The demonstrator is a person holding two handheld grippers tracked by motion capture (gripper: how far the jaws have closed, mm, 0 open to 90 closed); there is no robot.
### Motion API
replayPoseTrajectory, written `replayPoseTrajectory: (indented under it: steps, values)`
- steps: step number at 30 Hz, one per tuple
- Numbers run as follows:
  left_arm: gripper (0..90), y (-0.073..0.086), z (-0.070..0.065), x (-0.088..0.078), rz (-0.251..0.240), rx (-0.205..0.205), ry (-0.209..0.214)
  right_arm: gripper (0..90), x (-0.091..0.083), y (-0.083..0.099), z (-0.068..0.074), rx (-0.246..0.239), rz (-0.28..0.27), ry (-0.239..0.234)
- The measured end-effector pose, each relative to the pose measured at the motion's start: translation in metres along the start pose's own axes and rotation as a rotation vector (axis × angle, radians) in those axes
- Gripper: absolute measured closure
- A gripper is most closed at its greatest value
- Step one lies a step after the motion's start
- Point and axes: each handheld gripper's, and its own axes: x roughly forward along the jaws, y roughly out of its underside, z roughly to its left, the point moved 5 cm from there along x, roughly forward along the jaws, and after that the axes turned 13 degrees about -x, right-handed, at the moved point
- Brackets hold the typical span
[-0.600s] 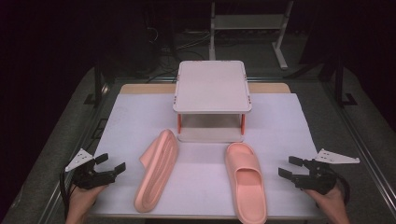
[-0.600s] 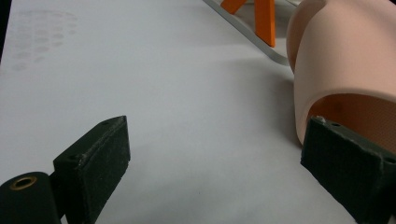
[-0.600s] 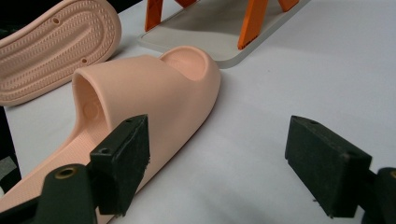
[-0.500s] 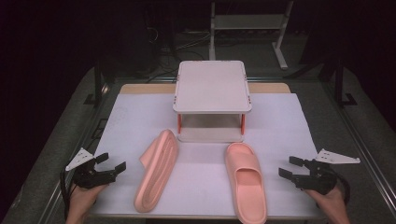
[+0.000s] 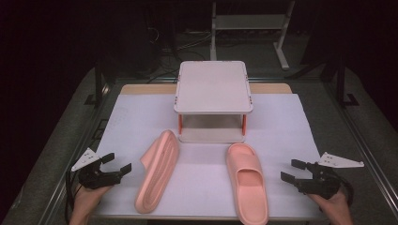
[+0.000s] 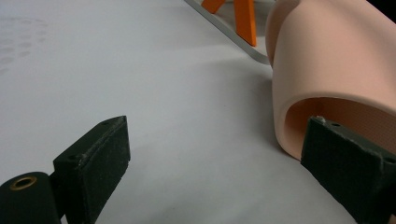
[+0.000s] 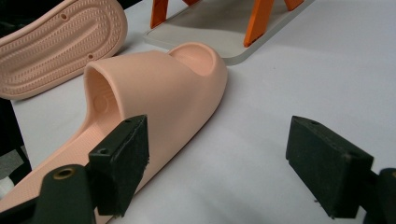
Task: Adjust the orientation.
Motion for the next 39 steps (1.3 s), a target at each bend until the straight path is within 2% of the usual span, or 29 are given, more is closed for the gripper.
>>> replayPoseTrajectory:
  steps: [1, 16, 18, 26, 33, 39]
  values:
    - [7.6, 0.001, -0.003, 0.001, 0.001, 0.014, -0.002, 20.7, 0.000, 0.000, 0.000, 0.002, -0.001, -0.002]
    - [7.6, 0.005, -0.015, 0.005, 0.039, 0.032, 0.033, 20.3, 0.004, -0.004, 0.005, -0.009, -0.008, -0.027]
    - [7.6, 0.006, -0.018, 0.007, 0.044, 0.025, 0.052, 20.3, 0.004, -0.005, 0.005, -0.013, -0.010, -0.030]
    - [7.9, 0.008, -0.026, 0.015, 0.082, 0.050, 0.068, 20.2, 0.006, -0.007, 0.008, -0.022, -0.009, -0.039]
    - [13.6, 0.010, -0.028, 0.022, 0.123, 0.036, 0.074, 20.1, 0.007, -0.008, 0.011, -0.027, -0.012, -0.048]
    - [23.1, 0.011, -0.030, 0.031, 0.151, 0.021, 0.099, 20.1, 0.009, -0.010, 0.013, -0.034, -0.010, -0.055]
